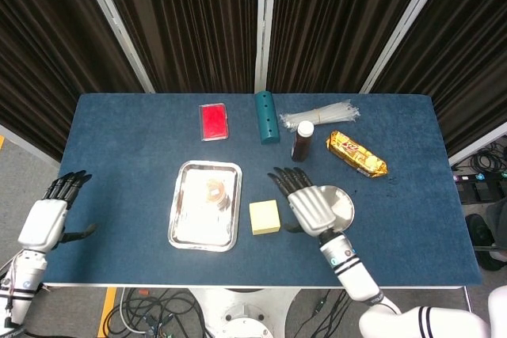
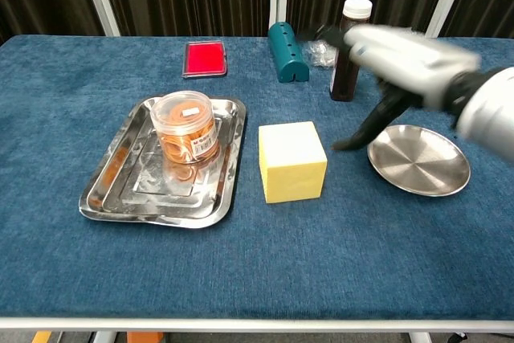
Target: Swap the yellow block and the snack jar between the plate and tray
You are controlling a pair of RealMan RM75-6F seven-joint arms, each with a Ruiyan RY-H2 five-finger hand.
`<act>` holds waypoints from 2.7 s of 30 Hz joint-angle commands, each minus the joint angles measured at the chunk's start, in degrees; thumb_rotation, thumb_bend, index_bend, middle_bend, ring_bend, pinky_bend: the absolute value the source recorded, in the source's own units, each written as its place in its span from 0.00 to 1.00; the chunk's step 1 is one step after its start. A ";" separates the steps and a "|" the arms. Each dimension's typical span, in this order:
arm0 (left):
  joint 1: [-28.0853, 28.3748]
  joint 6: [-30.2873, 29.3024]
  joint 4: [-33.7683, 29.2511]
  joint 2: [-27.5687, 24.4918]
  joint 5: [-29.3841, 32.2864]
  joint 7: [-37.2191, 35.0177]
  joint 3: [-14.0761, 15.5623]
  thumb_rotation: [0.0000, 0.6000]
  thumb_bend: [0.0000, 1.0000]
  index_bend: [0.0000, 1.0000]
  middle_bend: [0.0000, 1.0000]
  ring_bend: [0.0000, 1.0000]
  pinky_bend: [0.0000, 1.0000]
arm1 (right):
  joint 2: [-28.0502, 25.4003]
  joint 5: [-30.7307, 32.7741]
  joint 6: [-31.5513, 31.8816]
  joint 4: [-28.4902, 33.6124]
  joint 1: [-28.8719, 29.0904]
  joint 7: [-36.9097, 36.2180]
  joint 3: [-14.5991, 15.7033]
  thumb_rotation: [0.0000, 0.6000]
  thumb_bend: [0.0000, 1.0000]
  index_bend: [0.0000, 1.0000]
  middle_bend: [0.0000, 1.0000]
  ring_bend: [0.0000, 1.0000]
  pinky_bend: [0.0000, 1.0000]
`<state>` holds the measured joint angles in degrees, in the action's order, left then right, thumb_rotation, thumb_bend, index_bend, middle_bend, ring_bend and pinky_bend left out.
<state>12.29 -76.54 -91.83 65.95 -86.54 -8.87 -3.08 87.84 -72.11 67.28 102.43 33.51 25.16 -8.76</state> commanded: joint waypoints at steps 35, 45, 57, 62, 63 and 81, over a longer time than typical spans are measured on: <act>28.49 29.01 9.44 19.93 4.45 -1.31 -6.11 1.00 0.16 0.08 0.05 0.00 0.09 | -20.78 -4.22 21.17 -2.57 -22.01 -27.72 -2.00 1.00 0.00 0.00 0.01 0.00 0.00; 31.91 31.95 14.02 22.27 5.62 -0.81 -5.53 1.00 0.16 0.09 0.12 0.05 0.19 | -20.81 -4.14 20.75 -3.68 -23.00 -29.05 -2.52 1.00 0.00 0.00 0.01 0.00 0.00; 33.59 32.11 15.98 23.77 7.22 -0.31 -5.63 1.00 0.34 0.25 0.25 0.16 0.30 | -20.35 -3.96 20.10 -4.77 -23.79 -31.04 -3.13 1.00 0.00 0.00 0.01 0.00 0.00; 34.96 30.77 16.10 23.87 6.12 -1.08 -6.78 1.00 0.40 0.33 0.34 0.25 0.40 | -20.21 -3.97 19.95 -5.06 -23.91 -31.10 -3.46 1.00 0.00 0.00 0.02 0.00 0.00; 35.32 30.47 16.01 23.88 5.75 -1.16 -7.04 1.00 0.40 0.34 0.35 0.26 0.41 | -20.21 -3.95 19.92 -5.08 -23.94 -31.21 -3.53 1.00 0.00 0.00 0.02 0.00 0.00; 50.04 33.92 25.40 32.73 2.23 -2.80 -12.33 1.00 0.40 0.36 0.38 0.28 0.43 | -20.69 -3.67 22.52 -7.38 -26.84 -36.96 -5.01 1.00 0.00 0.00 0.03 0.00 0.00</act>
<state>60.81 -43.14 -68.48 97.01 -84.02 -10.63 -15.04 67.21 -75.83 89.86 95.22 6.82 -11.56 -13.76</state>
